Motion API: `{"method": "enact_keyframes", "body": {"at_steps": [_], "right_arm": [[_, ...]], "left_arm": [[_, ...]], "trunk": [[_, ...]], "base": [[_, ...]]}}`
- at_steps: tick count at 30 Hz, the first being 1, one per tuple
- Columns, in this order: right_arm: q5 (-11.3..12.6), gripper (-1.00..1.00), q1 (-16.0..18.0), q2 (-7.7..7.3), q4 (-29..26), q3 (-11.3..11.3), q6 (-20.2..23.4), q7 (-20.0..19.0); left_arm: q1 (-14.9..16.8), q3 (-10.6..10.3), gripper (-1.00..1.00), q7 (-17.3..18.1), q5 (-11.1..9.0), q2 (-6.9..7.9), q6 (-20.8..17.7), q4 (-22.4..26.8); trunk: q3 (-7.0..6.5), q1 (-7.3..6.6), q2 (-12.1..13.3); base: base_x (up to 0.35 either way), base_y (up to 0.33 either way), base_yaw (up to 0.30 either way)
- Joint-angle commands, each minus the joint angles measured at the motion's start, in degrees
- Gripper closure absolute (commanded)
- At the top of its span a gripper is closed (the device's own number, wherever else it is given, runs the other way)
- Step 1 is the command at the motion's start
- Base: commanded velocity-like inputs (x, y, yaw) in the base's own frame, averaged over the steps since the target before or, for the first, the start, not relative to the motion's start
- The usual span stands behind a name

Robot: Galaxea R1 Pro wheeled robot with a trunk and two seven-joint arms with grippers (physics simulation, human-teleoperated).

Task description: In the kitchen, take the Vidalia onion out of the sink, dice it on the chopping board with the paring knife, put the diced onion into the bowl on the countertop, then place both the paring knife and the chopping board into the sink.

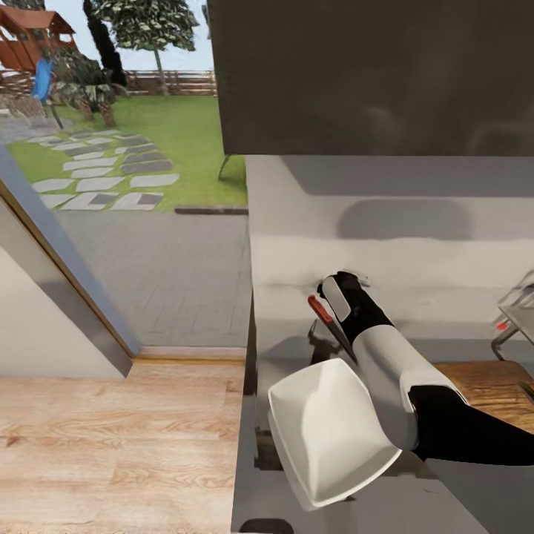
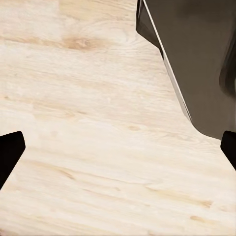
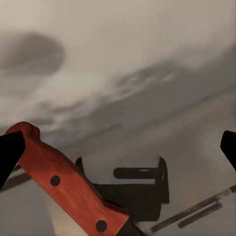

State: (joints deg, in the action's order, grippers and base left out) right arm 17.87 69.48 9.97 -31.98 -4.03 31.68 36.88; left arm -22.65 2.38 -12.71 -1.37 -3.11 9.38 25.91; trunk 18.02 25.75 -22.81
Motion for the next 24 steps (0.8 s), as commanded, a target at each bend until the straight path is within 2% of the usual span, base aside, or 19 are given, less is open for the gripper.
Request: {"method": "enact_keyframes", "body": {"at_steps": [1, 12, 24], "right_arm": [[0.53, -1.00, 0.04, 0.03, -0.07, -0.10, 0.05, 0.38], [0.57, -1.00, 0.04, -0.36, -0.01, -0.02, 0.05, 0.38], [-0.53, -1.00, 0.04, -0.24, -0.01, 0.15, 0.05, 0.38]], "left_arm": [[-0.03, 0.22, -1.00, 0.05, -0.14, -0.05, 0.11, 0.10], [-0.02, 0.22, -1.00, 0.05, -0.16, -0.05, 0.11, 0.11], [-0.02, 0.22, -1.00, 0.06, -0.13, -0.05, 0.11, 0.10]], "trunk": [[0.19, 0.03, -0.11], [1.20, 0.03, -0.11], [2.30, 0.03, -0.11]], "base": [[0.000, 0.000, 0.000], [0.000, 0.000, 0.000], [0.000, 0.000, 0.000]]}}
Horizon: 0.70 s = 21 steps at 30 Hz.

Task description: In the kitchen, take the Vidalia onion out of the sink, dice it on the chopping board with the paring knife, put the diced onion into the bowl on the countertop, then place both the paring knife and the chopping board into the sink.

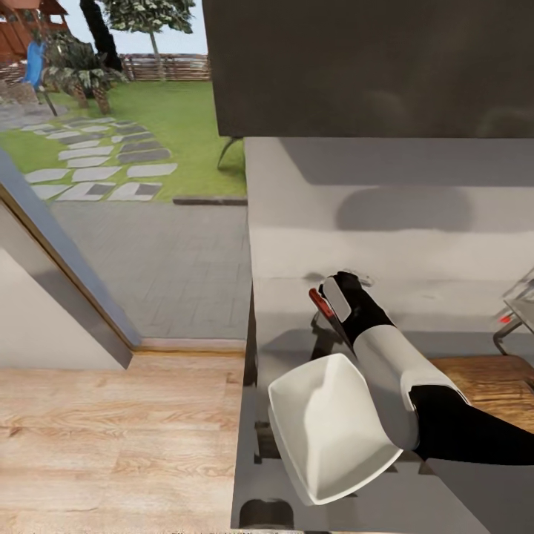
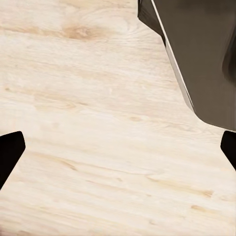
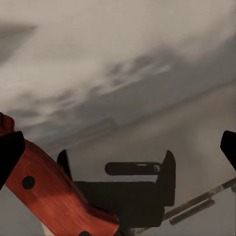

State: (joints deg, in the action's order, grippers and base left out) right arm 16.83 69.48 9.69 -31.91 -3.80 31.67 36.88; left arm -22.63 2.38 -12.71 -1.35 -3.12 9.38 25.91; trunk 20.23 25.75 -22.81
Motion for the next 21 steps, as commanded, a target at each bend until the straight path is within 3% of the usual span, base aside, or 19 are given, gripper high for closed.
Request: {"method": "enact_keyframes", "body": {"at_steps": [1, 7, 21], "right_arm": [[0.51, -1.00, 0.04, 0.04, -0.08, 0.02, 0.06, 0.38], [0.48, -1.00, 0.04, 0.06, -0.21, 2.51, 0.06, 0.38], [0.48, -1.00, 0.04, 0.06, -0.34, 3.00, -0.02, 0.38]], "left_arm": [[-0.02, 0.22, -1.00, 0.05, -0.14, -0.05, 0.11, 0.10], [-0.02, 0.22, -1.00, 0.05, -0.16, -0.05, 0.11, 0.10], [-0.04, 0.18, -1.00, 0.05, -0.15, -0.05, 0.11, 0.08]], "trunk": [[0.19, 0.03, -0.11], [0.73, 0.03, -0.11], [1.03, 0.03, -0.11]], "base": [[0.000, 0.000, 0.000], [0.000, 0.000, 0.000], [0.036, 0.000, 0.000]]}}
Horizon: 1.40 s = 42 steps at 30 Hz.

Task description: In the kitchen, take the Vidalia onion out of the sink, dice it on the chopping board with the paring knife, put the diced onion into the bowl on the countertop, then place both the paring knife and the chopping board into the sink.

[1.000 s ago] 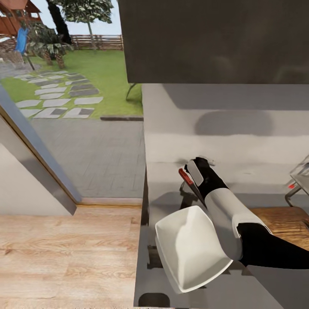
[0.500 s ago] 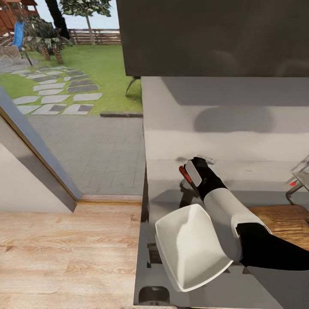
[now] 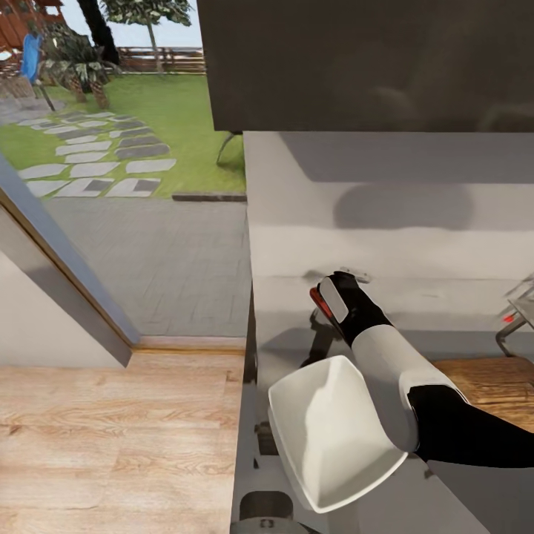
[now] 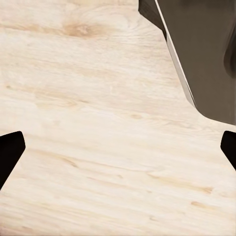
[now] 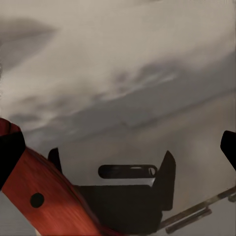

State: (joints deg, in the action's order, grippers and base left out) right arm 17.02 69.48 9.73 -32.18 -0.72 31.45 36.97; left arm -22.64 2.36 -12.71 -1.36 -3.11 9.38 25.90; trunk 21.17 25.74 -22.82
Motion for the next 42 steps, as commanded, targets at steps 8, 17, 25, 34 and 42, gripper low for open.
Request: {"method": "enact_keyframes", "body": {"at_steps": [8, 17, 25, 34, 42], "right_arm": [[0.30, -1.00, 0.04, 0.03, -0.09, 0.09, 0.21, 0.30], [0.30, -1.00, 0.04, 0.03, -0.08, 0.11, 0.19, 0.30], [0.30, -1.00, 0.04, 0.03, -0.07, 0.19, 0.19, 0.30], [0.30, -1.00, 0.04, 0.03, 0.09, 0.20, 0.19, 0.30], [0.30, -1.00, 0.04, 0.03, 0.18, 0.20, 0.19, 0.30]], "left_arm": [[-0.01, 0.22, -1.00, 0.05, -0.15, -0.05, 0.11, 0.07], [-0.02, 0.23, -1.00, 0.05, -0.15, -0.06, 0.11, 0.03], [-0.03, 0.20, -1.00, 0.05, -0.15, -0.05, 0.11, -0.14], [0.01, 0.22, -1.00, 0.06, -0.13, -0.05, 0.11, -0.14], [-0.03, 0.22, -1.00, 0.06, -0.14, -0.06, 0.11, -0.15]], "trunk": [[0.09, 0.04, -0.10], [0.09, 0.04, -0.10], [0.09, 0.04, -0.10], [0.09, 0.04, -0.10], [0.35, 0.04, -0.10]], "base": [[0.008, 0.000, 0.000], [0.010, -0.015, 0.000], [0.022, -0.027, 0.000], [0.000, 0.000, 0.000], [0.000, -0.016, 0.000]]}}
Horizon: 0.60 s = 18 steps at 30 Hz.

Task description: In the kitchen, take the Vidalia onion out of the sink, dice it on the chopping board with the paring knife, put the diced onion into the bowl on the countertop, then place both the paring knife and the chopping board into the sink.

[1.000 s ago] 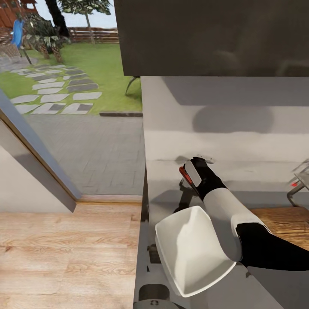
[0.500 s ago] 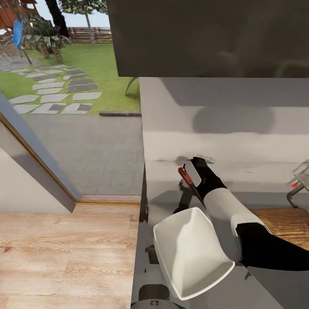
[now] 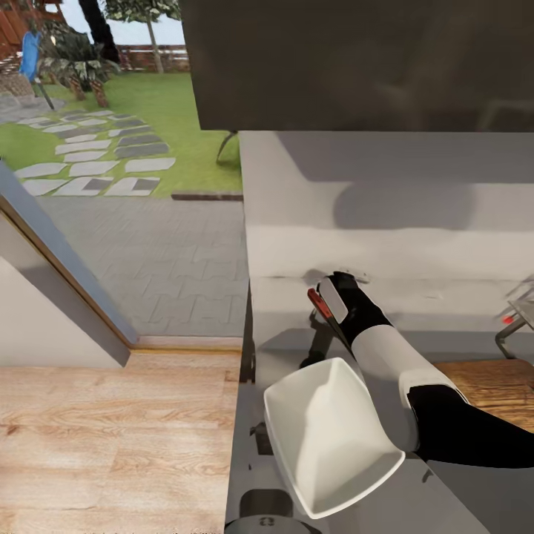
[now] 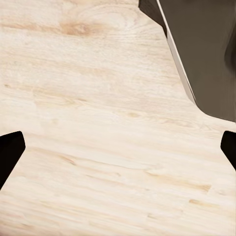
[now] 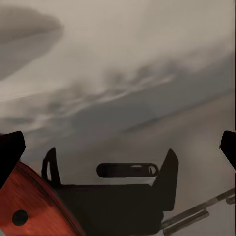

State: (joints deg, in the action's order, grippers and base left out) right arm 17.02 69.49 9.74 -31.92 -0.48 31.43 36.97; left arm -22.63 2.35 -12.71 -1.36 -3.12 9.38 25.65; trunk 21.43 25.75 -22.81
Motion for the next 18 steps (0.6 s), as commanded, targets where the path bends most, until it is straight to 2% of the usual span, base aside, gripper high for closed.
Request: {"method": "enact_keyframes", "body": {"at_steps": [1, 18], "right_arm": [[0.30, -1.00, 0.04, 0.02, -0.07, -0.04, 0.21, 0.30], [0.28, -1.00, 0.04, 0.00, -0.07, -0.04, 0.03, 0.30]], "left_arm": [[-0.04, 0.25, -1.00, 0.06, -0.14, -0.05, 0.11, 0.11], [-0.02, 0.24, -1.00, 0.05, -0.15, -0.04, 0.11, 0.11]], "trunk": [[0.16, 0.03, -0.10], [1.39, 0.03, -0.10]], "base": [[0.000, -0.058, 0.000], [0.000, -0.005, 0.000]]}}
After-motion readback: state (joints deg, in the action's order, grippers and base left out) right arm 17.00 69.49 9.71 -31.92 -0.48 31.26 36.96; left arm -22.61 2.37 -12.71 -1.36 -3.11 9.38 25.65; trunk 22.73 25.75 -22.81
